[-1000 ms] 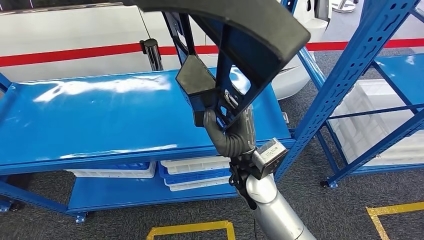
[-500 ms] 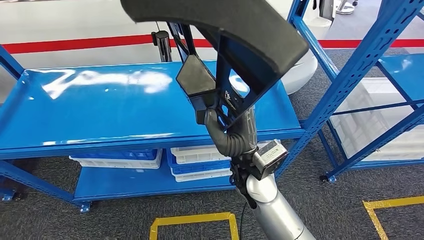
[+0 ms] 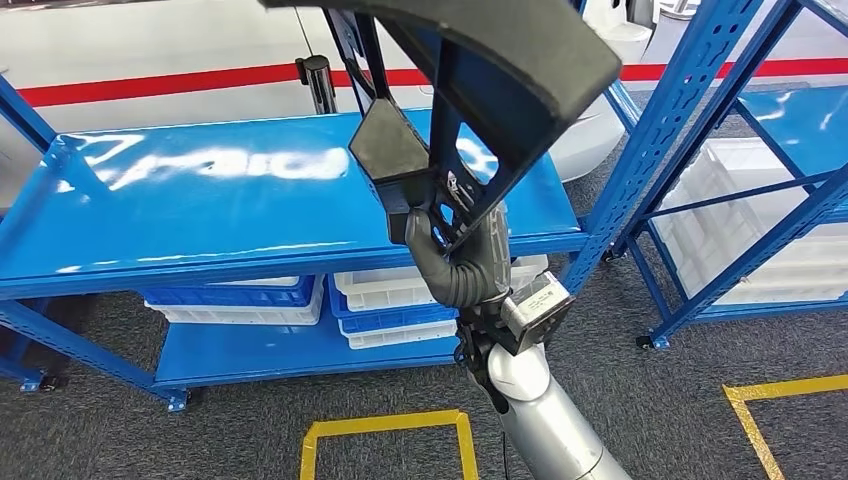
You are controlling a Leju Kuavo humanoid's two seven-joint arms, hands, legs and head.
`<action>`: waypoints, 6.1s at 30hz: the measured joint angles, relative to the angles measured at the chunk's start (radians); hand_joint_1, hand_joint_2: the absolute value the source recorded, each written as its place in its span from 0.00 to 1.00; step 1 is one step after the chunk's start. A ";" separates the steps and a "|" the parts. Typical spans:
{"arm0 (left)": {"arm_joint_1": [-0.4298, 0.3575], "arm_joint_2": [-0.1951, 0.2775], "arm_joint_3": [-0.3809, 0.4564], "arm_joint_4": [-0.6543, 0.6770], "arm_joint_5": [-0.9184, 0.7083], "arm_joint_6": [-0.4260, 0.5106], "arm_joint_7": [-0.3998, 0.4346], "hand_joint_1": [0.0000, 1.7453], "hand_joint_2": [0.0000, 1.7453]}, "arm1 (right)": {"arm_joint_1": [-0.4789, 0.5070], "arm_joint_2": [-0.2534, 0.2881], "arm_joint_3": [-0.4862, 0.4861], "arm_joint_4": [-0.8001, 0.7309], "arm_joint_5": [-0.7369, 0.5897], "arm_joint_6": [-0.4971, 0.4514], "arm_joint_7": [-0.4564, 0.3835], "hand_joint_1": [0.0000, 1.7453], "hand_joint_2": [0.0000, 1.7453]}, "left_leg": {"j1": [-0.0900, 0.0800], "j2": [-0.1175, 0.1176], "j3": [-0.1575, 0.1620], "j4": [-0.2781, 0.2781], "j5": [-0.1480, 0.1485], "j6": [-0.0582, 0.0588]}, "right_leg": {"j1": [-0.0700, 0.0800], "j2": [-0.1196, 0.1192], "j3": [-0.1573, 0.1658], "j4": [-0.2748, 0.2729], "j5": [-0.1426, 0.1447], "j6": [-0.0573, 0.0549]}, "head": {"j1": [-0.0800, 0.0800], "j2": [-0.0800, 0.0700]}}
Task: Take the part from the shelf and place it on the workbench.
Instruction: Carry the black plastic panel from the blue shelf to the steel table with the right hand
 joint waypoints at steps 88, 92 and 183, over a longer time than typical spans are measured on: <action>-0.128 -0.045 -0.234 -0.011 -0.340 -0.082 0.081 0.00 1.00 | 0.408 -0.134 -0.172 -0.404 0.111 -0.164 -0.005 0.98 1.00 | -0.049 0.003 0.089 -0.181 0.051 0.075 | 0.023 0.001 -0.046 -0.015 0.061 0.043 | 0.009 0.000; -0.129 -0.047 -0.235 -0.011 -0.345 -0.084 0.081 0.00 1.00 | 0.413 -0.125 -0.178 -0.414 0.117 -0.162 -0.001 0.98 1.00 | -0.048 0.003 0.088 -0.181 0.051 0.075 | 0.023 0.001 -0.048 -0.015 0.061 0.043 | 0.008 0.000; 0.003 -0.006 -0.073 -0.016 -0.227 -0.146 0.022 0.00 1.00 | 0.348 -0.029 -0.104 -0.227 0.180 0.021 -0.054 0.98 1.00 | -0.044 0.005 0.071 -0.178 0.057 0.070 | 0.014 0.004 -0.064 -0.014 0.069 0.035 | 0.008 0.000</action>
